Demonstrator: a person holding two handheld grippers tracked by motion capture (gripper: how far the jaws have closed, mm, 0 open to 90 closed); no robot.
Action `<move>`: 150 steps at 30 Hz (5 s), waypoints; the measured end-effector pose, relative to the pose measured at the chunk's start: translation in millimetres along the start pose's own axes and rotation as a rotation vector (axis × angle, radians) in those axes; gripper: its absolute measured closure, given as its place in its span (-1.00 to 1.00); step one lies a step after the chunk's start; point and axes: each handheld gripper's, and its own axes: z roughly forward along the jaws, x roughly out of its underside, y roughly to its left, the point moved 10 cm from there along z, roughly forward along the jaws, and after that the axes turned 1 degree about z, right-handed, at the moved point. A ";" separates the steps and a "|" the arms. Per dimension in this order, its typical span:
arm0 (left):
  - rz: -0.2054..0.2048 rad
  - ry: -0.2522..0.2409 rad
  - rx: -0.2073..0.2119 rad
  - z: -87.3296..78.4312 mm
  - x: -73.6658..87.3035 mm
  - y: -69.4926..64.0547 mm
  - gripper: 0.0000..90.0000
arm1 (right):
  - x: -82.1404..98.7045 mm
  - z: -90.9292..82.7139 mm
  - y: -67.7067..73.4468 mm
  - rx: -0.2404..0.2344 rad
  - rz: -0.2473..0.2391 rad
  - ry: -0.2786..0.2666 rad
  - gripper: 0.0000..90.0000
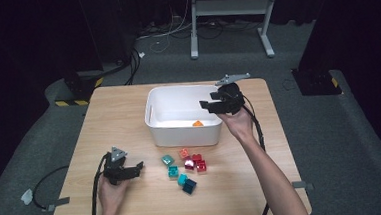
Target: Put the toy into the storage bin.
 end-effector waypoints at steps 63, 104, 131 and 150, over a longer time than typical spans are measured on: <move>0.000 0.001 0.001 0.0 0.0 0.0 -0.64 | 77.1 -60.8 25.5 -0.073 0.032 -0.149 -0.06; 0.000 0.000 0.000 0.0 0.1 0.0 -0.64 | 175.2 -1.0 69.5 -0.116 0.016 0.019 -0.15; 0.000 0.000 0.001 0.0 0.1 -0.1 -0.64 | 194.1 34.8 88.4 -0.134 -0.002 0.093 -0.27; -0.003 -0.002 0.000 0.2 -0.2 -0.2 -0.64 | 197.0 44.3 90.6 -0.100 -0.046 0.120 -0.04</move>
